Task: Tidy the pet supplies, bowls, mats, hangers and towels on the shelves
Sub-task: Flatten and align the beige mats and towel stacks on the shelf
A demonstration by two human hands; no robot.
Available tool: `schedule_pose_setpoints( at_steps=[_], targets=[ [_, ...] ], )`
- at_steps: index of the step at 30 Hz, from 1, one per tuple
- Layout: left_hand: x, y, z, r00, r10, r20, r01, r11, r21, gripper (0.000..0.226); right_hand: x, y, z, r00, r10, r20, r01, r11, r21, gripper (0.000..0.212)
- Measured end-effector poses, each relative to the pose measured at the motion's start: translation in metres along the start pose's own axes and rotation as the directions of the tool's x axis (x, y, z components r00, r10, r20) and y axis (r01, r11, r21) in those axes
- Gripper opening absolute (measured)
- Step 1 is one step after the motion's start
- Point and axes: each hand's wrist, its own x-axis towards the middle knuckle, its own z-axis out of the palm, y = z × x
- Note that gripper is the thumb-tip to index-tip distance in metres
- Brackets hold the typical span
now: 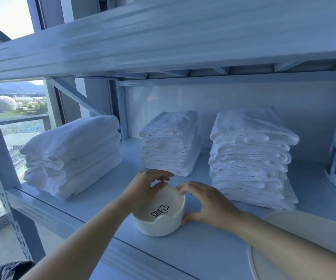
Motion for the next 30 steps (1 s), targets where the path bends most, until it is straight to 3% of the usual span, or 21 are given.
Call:
schedule_pose_setpoints(
  at_steps=[4, 9, 16, 21, 30],
  targets=[
    [-0.013, -0.006, -0.01, 0.998, -0.05, -0.048, 0.049, 0.998, -0.026, 0.024, -0.001, 0.001, 0.007, 1.0, 0.024, 0.01, -0.024, 1.0, 0.007, 0.039],
    [-0.032, -0.002, -0.02, 0.999, -0.053, -0.002, 0.053, 0.997, -0.056, 0.016, 0.009, -0.006, 0.007, 1.0, 0.015, 0.008, -0.014, 0.999, -0.047, 0.037],
    [-0.056, 0.004, -0.02, 0.998, 0.061, -0.011, -0.06, 0.998, 0.026, 0.017, 0.019, -0.014, 0.021, 0.995, 0.057, -0.085, -0.066, 0.991, -0.114, 0.035],
    [-0.064, -0.011, -0.019, 0.999, 0.012, 0.044, -0.019, 0.983, 0.182, 0.016, 0.018, -0.018, 0.026, 0.995, 0.05, -0.089, -0.062, 0.989, -0.131, 0.031],
    [-0.074, -0.016, 0.002, 0.996, -0.008, -0.09, 0.02, 0.991, 0.135, 0.021, 0.011, -0.016, 0.028, 0.992, 0.053, -0.115, -0.063, 0.994, -0.085, 0.022]
  ],
)
